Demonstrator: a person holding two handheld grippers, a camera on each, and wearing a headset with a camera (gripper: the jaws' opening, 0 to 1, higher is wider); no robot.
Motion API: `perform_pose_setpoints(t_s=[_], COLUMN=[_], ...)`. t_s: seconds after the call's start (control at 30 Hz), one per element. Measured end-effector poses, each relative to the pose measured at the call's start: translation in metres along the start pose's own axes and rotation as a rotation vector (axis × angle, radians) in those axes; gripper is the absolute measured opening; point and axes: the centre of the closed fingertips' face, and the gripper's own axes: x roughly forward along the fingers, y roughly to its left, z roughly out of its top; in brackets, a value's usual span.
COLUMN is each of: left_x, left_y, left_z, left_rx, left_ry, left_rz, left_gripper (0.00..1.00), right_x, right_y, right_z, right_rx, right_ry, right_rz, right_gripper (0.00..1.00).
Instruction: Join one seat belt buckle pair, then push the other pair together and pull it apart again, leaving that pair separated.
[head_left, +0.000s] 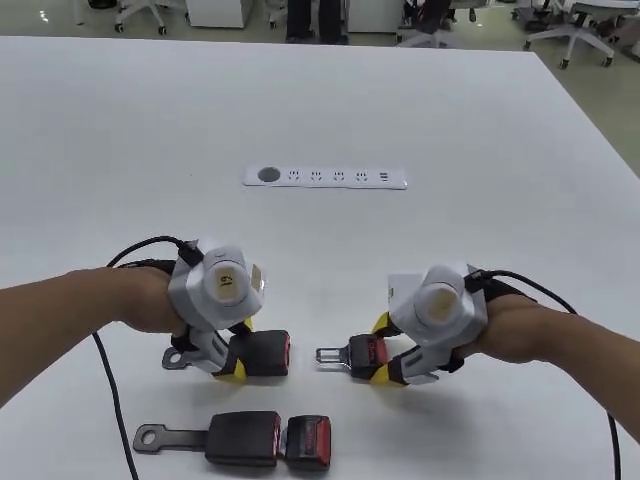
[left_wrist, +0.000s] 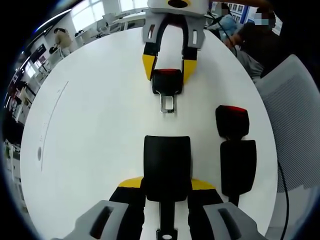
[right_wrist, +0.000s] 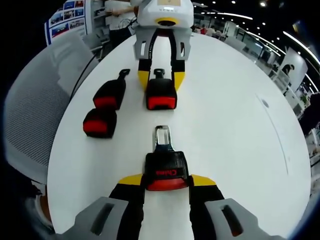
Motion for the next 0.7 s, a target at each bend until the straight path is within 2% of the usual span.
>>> perform_pose_setpoints(t_s=[0.57, 0.7], left_x=[-0.002, -0.002], left_y=[-0.003, -0.004], left_z=[0.003, 0.003], left_rx=[0.006, 0.010], left_ry=[-0.003, -0.005], left_rz=[-0.007, -0.009], left_gripper=[0.34, 0.34], right_x=[-0.013, -0.014], right_y=[-0.001, -0.001], right_z=[-0.021, -0.020], right_rx=[0.003, -0.014], right_ry=[0.030, 0.033], right_rz=[-0.008, -0.011], right_gripper=[0.31, 0.32])
